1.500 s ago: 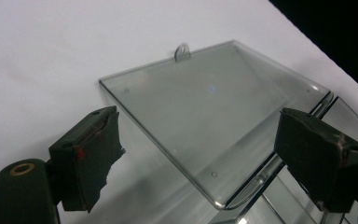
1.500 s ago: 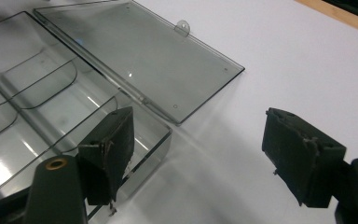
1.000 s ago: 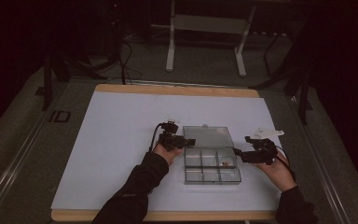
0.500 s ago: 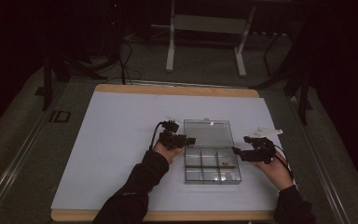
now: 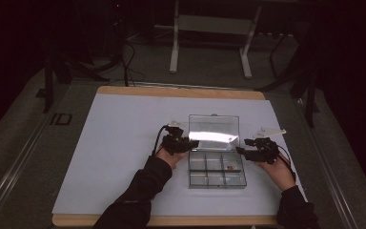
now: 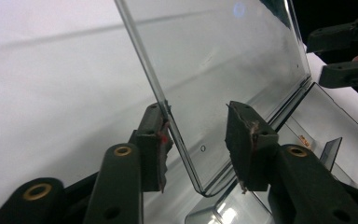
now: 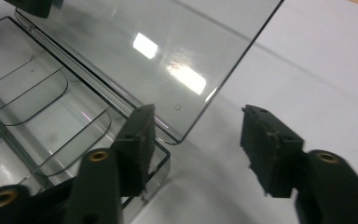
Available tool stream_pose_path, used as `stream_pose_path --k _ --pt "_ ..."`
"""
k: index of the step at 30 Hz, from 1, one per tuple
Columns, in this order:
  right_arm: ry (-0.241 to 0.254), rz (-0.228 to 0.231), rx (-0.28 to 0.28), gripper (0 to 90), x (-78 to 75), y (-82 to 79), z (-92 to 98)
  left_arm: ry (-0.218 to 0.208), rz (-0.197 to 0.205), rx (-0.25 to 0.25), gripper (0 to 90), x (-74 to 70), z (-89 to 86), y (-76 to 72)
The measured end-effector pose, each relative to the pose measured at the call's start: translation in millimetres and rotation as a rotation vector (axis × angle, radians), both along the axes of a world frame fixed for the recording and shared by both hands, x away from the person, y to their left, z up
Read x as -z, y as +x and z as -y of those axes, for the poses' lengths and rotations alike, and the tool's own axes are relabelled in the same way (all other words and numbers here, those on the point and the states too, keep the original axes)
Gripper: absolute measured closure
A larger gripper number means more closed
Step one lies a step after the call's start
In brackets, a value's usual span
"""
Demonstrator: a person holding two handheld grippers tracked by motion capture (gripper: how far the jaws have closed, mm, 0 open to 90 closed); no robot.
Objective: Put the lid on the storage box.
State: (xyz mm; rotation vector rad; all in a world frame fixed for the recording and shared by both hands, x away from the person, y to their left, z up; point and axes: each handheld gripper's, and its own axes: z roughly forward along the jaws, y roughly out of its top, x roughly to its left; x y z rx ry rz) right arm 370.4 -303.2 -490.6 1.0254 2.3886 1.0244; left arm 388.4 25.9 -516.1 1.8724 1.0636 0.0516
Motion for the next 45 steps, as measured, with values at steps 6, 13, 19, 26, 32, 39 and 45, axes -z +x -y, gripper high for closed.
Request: stream_pose_path --k 6,13,19,26,32,39,45 --pt "-0.021 0.007 -0.027 65.0 -0.7 2.1 -2.8 0.007 0.036 0.003 69.1 -4.5 -2.5 -6.2" --pt "-0.039 0.016 -0.036 77.9 -3.1 -0.1 -4.3 0.023 0.070 0.015 74.1 -8.2 -4.0 -11.7" --pt "-0.019 0.017 -0.031 79.0 -3.4 -1.4 -3.4 0.021 0.083 0.029 74.7 -9.2 -5.5 -13.7" --pt "-0.021 0.024 -0.032 80.4 -7.5 -3.2 -3.2 0.033 0.111 0.046 75.2 -11.1 -6.4 -17.6" --pt "-0.022 0.033 -0.038 82.9 -10.4 -6.0 -2.2 0.055 0.133 0.060 75.9 -14.2 -8.3 -22.4" --pt "-0.016 0.030 -0.049 84.2 -11.2 -7.2 -0.4 0.071 0.161 0.059 78.1 -18.0 -12.9 -29.0" --pt "-0.011 0.031 -0.052 84.8 -11.1 -8.3 0.8 0.072 0.183 0.057 82.6 -21.2 -19.2 -33.2"
